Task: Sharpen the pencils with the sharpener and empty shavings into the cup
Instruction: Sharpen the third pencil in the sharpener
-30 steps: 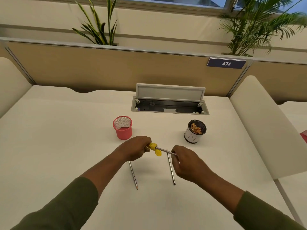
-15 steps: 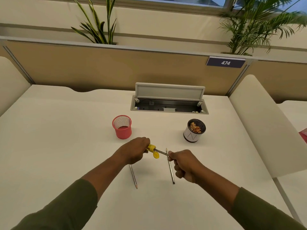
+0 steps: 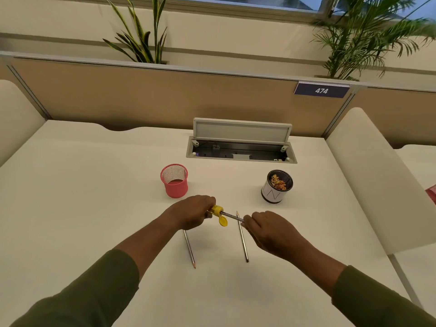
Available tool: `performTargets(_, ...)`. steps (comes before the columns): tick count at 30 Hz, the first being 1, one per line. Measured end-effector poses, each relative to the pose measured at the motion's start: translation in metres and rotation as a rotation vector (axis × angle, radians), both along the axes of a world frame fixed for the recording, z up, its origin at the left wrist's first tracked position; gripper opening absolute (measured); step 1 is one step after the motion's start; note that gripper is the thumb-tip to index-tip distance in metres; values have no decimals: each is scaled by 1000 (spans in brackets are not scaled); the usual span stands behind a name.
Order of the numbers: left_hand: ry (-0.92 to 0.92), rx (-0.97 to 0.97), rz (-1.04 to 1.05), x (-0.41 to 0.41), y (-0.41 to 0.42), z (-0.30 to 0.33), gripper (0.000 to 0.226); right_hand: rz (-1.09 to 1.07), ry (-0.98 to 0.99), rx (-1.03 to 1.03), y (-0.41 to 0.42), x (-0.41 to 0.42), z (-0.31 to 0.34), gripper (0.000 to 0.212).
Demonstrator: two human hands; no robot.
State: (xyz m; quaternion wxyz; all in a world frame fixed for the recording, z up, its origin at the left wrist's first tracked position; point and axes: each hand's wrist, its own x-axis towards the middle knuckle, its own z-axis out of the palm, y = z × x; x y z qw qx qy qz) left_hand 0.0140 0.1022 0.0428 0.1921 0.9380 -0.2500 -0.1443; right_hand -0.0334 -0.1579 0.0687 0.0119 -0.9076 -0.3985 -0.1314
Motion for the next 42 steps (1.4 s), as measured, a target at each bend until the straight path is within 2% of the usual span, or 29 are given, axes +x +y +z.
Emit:
performTargets(2, -8, -10, 14, -1, -3, -1, 5, -58, 79, 95, 1, -4, -10, 31)
performTargets(4, -35, -19, 34, -1, -4, -2, 5, -272, 311, 336, 16, -14, -10, 40)
performTargets(5, -52, -18, 38, -1, -4, -2, 4, -424, 503, 515, 24, -15, -5, 41)
performTargets(7, -80, -8, 30, -2, -4, -4, 4, -808, 1092, 1031, 36, -15, 6, 35)
performTargets(8, -84, -1, 26, -3, -5, -4, 3, -934, 1374, 1223, 38, -14, 11, 32)
performTargets(9, -81, 2, 25, -4, -5, -5, 4, -1002, 1509, 1262, 37, -12, 12, 29)
performTargets(10, -72, -3, 30, -5, -5, -7, 4, -1014, 1554, 1226, 36, -11, 14, 29)
performTargets(11, -65, -13, 36, -6, -5, -9, 5, -994, 1544, 1182, 36, -11, 17, 30)
performTargets(13, -60, -23, 36, -7, -3, -11, 4, -883, 1347, 988, 35, -10, 18, 33)
performTargets(17, -36, -29, 33, -4, -1, -6, 5, -403, 614, 423, 23, -13, 11, 17)
performTargets(20, -11, -28, 30, -2, 0, -2, 7, -64, 150, 81, 7, -8, 5, 18)
performTargets(23, 3, -26, 17, -3, -3, -2, 8, 22, -42, 10, 1, -4, -2, 19)
performTargets(26, -42, -25, 26, -4, -6, -4, 7, -59, 33, 164, 5, -9, -14, 34)
performTargets(28, -79, -28, 26, -4, -6, -4, 6, -236, 245, 360, 19, -17, -15, 36)
performTargets(30, -109, -13, 24, -3, -6, -5, 8, -529, 609, 652, 34, -21, -4, 35)
performTargets(32, -135, -3, 20, -3, -5, -6, 8, -869, 1193, 1118, 44, -19, 8, 32)
performTargets(33, -144, -1, 15, -3, -5, -6, 8, -975, 1436, 1288, 44, -17, 12, 29)
performTargets(34, -148, 2, 8, -2, -5, -7, 7, -1026, 1559, 1337, 43, -15, 15, 28)
performTargets(36, -147, 3, 7, -2, -4, -8, 4, -993, 1589, 1287, 42, -13, 18, 29)
performTargets(37, -139, -1, 14, -2, -4, -7, 3, -949, 1525, 1214, 42, -13, 19, 31)
performTargets(39, -127, -11, 28, -2, -3, -7, 3, -797, 1262, 922, 39, -13, 22, 32)
performTargets(42, -111, -9, 30, -1, -1, -6, 4, -496, 702, 465, 29, -13, 14, 20)
